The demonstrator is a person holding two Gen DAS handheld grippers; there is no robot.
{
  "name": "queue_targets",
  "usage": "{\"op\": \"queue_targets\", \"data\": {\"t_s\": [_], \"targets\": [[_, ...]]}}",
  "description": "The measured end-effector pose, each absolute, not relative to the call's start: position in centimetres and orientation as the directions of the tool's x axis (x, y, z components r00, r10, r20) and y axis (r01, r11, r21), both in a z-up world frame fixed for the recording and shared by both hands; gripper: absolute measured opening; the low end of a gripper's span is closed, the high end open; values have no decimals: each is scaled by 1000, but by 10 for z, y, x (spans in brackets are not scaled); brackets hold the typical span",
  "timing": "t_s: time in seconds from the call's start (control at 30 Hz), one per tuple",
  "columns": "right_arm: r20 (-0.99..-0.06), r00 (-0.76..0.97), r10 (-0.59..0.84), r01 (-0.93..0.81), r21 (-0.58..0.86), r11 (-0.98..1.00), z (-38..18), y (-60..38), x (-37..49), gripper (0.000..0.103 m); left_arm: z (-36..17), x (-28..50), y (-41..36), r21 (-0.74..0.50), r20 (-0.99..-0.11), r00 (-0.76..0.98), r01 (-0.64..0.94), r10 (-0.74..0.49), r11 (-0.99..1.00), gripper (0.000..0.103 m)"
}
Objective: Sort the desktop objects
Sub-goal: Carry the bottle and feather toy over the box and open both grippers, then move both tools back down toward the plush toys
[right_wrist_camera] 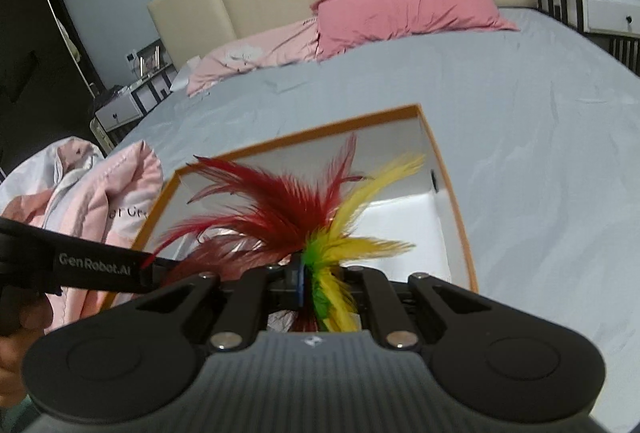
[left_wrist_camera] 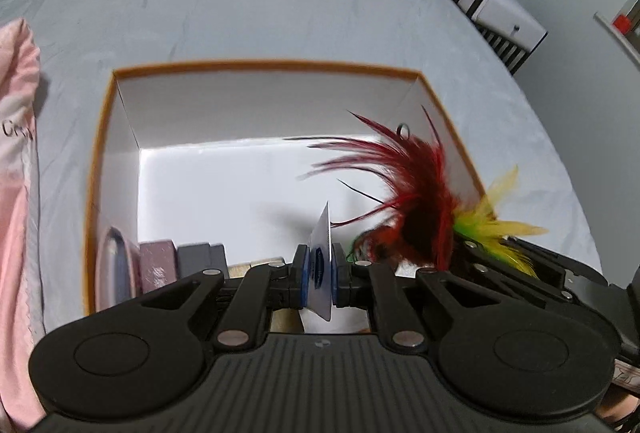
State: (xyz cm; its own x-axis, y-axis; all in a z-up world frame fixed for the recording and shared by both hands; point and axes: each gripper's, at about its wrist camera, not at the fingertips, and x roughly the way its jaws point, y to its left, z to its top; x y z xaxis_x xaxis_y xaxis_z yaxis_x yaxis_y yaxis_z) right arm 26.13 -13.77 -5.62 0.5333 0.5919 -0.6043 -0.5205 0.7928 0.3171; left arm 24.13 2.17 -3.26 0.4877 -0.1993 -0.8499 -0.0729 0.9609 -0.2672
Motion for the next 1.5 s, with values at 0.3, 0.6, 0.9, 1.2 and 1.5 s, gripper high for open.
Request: {"op": "queue_targets", "data": {"t_s": [0.3, 0.6, 0.9, 1.2, 1.5], "targets": [[-659, 493, 568, -545, 275, 792, -73, -129, 264, 9, -52, 250, 13, -227, -889, 422, -66, -179, 972, 11], [-698, 481, 530, -556, 225, 800, -74, -120, 266, 10, -50, 248, 21, -279, -866, 446, -58, -225, 959, 13], [-733, 447, 513, -569, 209, 795, -79, -107, 268, 10, -40, 241, 30, -333, -831, 486, -48, -269, 942, 14], [-749, 440, 496, -581, 183, 793, -78, -102, 264, 19, -21, 221, 38, -330, -806, 534, -50, -254, 943, 14], [-715, 490, 498, -574, 165, 802, -52, -115, 244, 21, 6, 182, 46, -302, -783, 580, -37, -225, 953, 16]]}}
